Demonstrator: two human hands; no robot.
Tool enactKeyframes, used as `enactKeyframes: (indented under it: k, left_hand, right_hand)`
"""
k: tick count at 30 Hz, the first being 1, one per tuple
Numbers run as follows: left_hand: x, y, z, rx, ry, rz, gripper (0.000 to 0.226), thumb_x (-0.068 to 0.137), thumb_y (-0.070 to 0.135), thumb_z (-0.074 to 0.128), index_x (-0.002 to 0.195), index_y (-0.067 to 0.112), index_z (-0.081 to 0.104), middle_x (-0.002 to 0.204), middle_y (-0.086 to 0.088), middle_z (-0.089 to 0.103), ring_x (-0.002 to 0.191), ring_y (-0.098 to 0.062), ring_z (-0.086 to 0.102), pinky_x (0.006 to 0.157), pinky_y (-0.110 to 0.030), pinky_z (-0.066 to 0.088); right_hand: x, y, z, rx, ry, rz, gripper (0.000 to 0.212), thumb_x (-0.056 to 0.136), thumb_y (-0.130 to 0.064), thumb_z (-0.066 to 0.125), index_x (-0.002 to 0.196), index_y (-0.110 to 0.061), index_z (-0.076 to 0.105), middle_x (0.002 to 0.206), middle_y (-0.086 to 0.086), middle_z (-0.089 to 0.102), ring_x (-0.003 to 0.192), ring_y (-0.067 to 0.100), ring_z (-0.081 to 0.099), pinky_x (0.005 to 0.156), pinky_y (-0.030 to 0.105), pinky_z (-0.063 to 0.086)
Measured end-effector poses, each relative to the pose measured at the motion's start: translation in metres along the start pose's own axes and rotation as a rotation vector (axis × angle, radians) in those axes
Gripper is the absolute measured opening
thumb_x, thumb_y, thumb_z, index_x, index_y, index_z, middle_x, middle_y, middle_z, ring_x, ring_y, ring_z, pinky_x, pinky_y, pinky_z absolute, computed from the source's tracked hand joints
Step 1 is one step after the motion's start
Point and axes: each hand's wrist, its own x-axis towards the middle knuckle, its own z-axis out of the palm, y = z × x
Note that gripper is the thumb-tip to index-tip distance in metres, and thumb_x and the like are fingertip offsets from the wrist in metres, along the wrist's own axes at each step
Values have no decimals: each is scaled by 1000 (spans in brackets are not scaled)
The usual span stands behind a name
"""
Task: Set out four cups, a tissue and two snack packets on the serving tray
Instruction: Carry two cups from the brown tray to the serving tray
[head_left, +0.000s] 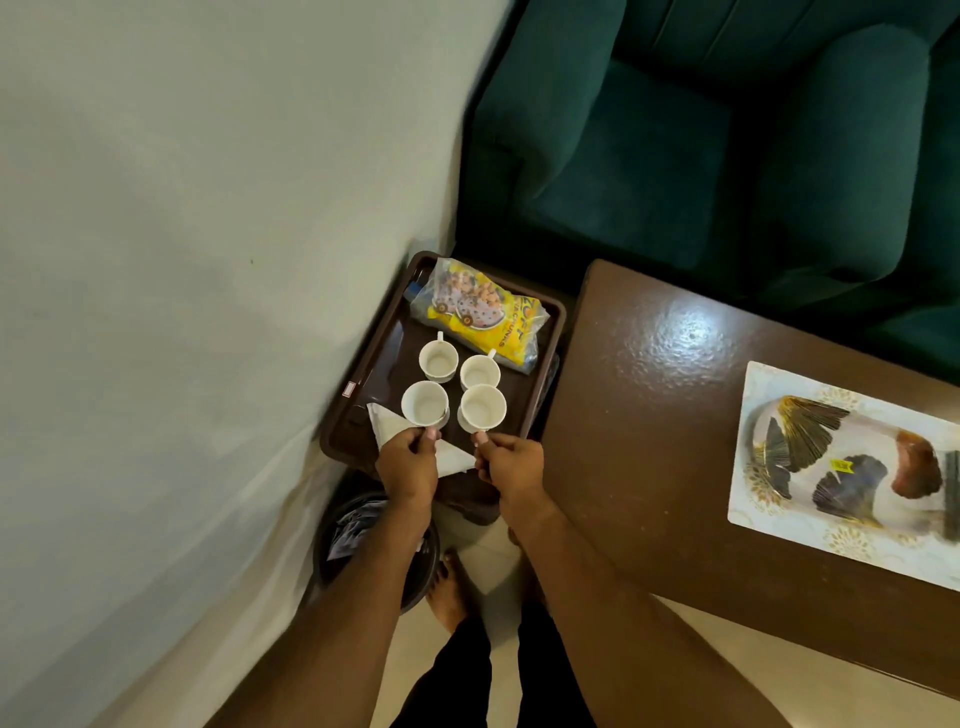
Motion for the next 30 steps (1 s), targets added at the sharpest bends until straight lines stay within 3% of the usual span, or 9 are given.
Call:
enactKeyframes:
  k: [4,8,14,19,22,25,30]
  left_hand:
    - [-30,15,2,8,-34,102,21,100,17,64,98,2,78,93,-19,78,92,-35,69,81,-34,48]
    - [-68,37,18,52,-71,184,20,100,19,65,101,5,79,98,-13,79,91,-27,68,80,-31,44]
    - [-126,59,58,86,-150,241,22,101,21,64,83,11,71,81,-5,69,80,-24,62,72,-30,39]
    - [-175,68,118,111,-195,310,20,100,19,65,95,4,78,88,-10,76,80,-22,63,76,-30,42]
    - [-210,71,166,126,-206,324,19,100,19,65,95,6,78,88,-7,77,80,-21,66,75,-29,44]
    - [-245,72,217,138,-224,298,17,100,19,66,93,9,78,85,-3,75,78,-18,66,72,-28,44]
    - [-301,75,309,142,-241,228,16,99,20,67,86,14,75,79,1,72,80,-23,68,69,-32,49]
  right_hand:
    - [-23,-17,-34,-41,25,-98,22,97,-9,70,76,-12,76,61,9,62,53,15,51,55,29,50]
    - [-42,-28,-82,-15,72,-139,16,97,-9,69,94,3,78,68,15,63,54,16,50,57,31,49]
    - [-60,-35,-164,13,141,-189,21,98,-7,68,89,10,77,67,16,60,57,20,47,58,32,44]
    - [-58,-31,-253,32,178,-231,18,97,-8,69,93,7,78,70,15,63,60,18,52,60,29,49]
    - [-46,-23,-314,28,187,-218,16,97,-12,70,95,0,79,75,13,68,65,19,58,67,32,53]
    - [-31,-17,-377,21,199,-186,14,97,-15,69,97,-4,78,78,8,70,66,17,60,65,25,53]
    - [-5,-9,-480,93,252,-164,18,96,-11,71,105,3,78,77,14,70,66,23,60,67,33,53]
